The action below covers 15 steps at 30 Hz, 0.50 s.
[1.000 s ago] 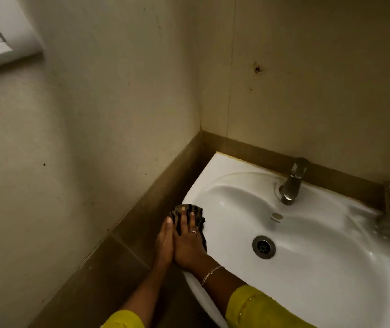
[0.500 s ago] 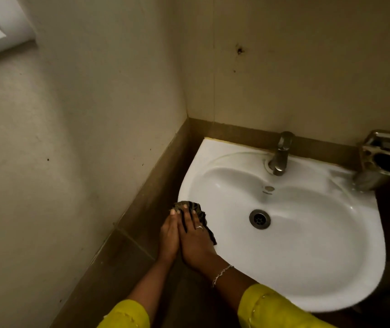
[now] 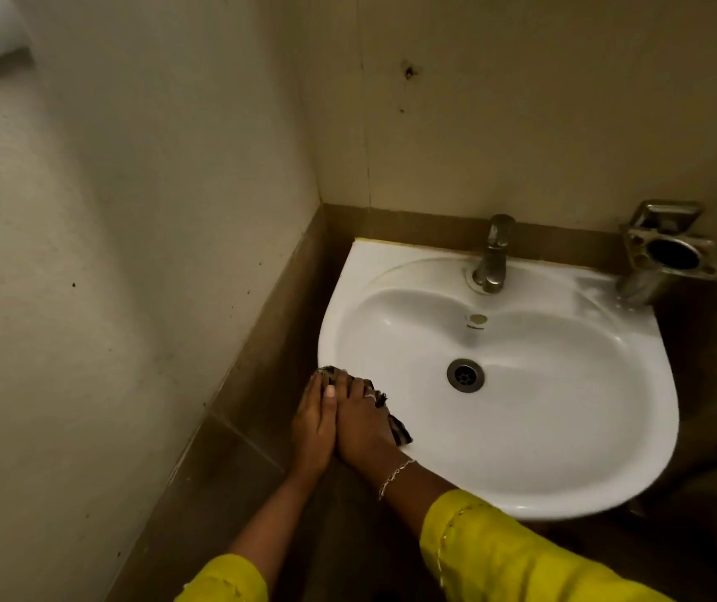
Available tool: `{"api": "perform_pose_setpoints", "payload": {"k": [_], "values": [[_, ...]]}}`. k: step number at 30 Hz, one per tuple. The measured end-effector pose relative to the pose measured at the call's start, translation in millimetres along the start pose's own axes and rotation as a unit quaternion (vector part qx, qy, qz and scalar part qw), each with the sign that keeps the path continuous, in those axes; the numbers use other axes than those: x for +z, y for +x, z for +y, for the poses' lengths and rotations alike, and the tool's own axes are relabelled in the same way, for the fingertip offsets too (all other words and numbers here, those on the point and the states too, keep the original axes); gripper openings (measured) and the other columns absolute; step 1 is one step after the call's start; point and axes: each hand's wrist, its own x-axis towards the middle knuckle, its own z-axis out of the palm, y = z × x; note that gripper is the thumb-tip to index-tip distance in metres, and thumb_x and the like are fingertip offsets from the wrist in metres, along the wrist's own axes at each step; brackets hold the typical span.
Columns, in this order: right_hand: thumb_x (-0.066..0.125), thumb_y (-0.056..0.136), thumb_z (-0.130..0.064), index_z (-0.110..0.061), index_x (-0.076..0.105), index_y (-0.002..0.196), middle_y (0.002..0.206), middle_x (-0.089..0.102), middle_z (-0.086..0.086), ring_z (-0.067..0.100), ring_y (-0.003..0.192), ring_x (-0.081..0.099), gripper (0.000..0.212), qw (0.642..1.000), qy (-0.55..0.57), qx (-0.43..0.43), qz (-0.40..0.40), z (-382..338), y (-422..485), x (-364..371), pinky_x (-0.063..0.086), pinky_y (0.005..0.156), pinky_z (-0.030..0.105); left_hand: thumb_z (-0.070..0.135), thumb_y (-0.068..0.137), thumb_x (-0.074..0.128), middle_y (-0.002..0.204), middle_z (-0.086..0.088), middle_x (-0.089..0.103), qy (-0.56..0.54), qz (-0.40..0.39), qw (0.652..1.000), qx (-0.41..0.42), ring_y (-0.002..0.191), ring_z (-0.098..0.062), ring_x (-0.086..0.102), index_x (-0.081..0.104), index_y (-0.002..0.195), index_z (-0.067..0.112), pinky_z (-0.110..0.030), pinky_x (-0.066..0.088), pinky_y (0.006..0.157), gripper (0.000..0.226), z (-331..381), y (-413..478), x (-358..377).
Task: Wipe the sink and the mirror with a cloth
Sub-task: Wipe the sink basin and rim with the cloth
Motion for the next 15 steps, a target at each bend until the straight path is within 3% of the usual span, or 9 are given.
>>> {"api": "perform_pose_setpoints", "payload": {"k": [4, 7, 9, 12, 15], "values": [[0.031, 0.097, -0.015, -0.010, 0.007, 0.146, 0.142, 0.027, 0.022, 0.039, 0.123, 0.039, 0.055, 1.000, -0.021, -0.019, -0.009, 8, -4, 15, 0.042, 0.096, 0.051, 0.044, 0.093, 0.027, 0.152, -0.006, 0.017, 0.130, -0.065, 0.987, 0.068, 0.137, -0.009, 0.010, 0.026, 0.142, 0.008, -0.015, 0.007, 0.107, 0.061, -8, -4, -3], [0.030, 0.097, -0.015, -0.008, 0.010, 0.146, 0.140, 0.031, 0.021, 0.037, 0.120, 0.043, 0.053, 0.998, -0.043, -0.032, 0.012, 14, -19, 15, 0.043, 0.096, 0.049, 0.069, 0.084, 0.009, 0.147, 0.001, 0.018, 0.210, -0.093, 0.962, 0.146, 0.138, -0.012, 0.008, 0.033, 0.139, 0.009, -0.027, 0.003, 0.114, 0.085, -16, -5, -4], [0.030, 0.096, -0.014, -0.006, 0.015, 0.144, 0.136, 0.035, 0.020, 0.036, 0.117, 0.046, 0.051, 0.998, -0.051, -0.035, 0.016, 18, -32, 10, 0.045, 0.092, 0.047, 0.069, 0.085, 0.003, 0.147, -0.004, 0.029, 0.253, -0.100, 0.943, 0.192, 0.137, -0.015, 0.013, 0.038, 0.136, 0.009, -0.027, 0.000, 0.114, 0.086, -18, -6, -5], [0.052, 0.087, -0.016, -0.005, 0.040, 0.135, 0.119, 0.053, 0.017, 0.032, 0.094, 0.061, 0.051, 0.993, -0.084, -0.041, 0.066, 26, -48, 6, 0.053, 0.073, 0.041, 0.058, 0.092, 0.010, 0.136, -0.014, 0.049, 0.286, -0.118, 0.918, 0.247, 0.135, -0.021, 0.023, 0.047, 0.129, 0.005, -0.027, 0.000, 0.113, 0.075, -18, -8, -4], [0.083, 0.050, -0.022, -0.008, 0.067, 0.106, 0.083, 0.067, 0.009, 0.021, 0.057, 0.063, 0.060, 0.985, -0.142, -0.059, 0.073, 35, -57, 10, 0.051, 0.044, 0.029, 0.054, 0.094, 0.014, 0.127, -0.014, 0.056, 0.272, -0.135, 0.916, 0.261, 0.134, -0.018, 0.026, 0.051, 0.124, 0.002, -0.026, 0.005, 0.112, 0.071, -16, -14, 1]]}}
